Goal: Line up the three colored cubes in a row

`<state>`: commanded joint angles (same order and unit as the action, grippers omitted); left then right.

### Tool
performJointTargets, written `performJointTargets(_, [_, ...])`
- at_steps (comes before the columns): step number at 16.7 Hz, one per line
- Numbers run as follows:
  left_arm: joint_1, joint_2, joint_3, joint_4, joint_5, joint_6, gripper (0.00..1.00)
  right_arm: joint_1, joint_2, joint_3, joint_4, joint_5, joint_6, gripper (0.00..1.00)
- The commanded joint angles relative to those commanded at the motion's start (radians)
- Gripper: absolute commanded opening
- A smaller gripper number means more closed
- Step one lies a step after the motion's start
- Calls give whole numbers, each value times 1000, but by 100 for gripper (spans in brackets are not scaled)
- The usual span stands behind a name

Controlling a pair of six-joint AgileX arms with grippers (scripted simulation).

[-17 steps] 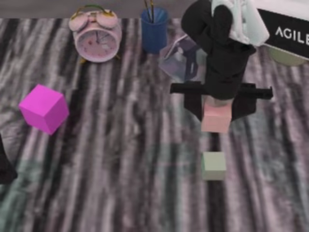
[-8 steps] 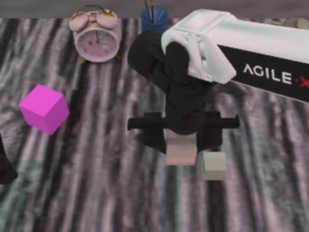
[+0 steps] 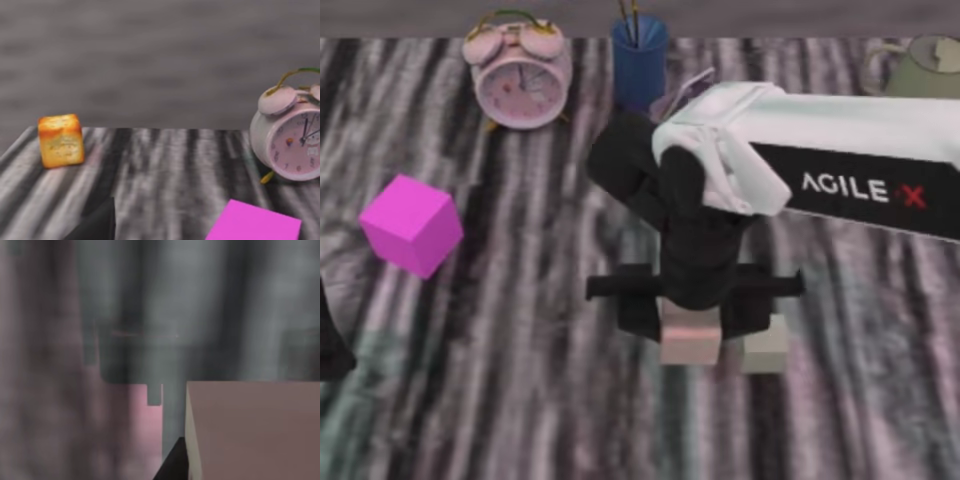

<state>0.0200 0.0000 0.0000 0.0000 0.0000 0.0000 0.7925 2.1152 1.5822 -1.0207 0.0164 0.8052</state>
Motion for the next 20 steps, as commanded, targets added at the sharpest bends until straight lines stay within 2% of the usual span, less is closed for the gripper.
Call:
performJointTargets(3, [0, 0, 0, 0, 0, 0, 100, 2, 20, -51, 71, 0, 1, 0])
performJointTargets(7, [0, 0, 0, 0, 0, 0, 100, 2, 21, -54, 74, 0, 1, 0])
performJointTargets(20, [0, 0, 0, 0, 0, 0, 100, 2, 21, -54, 74, 0, 1, 98])
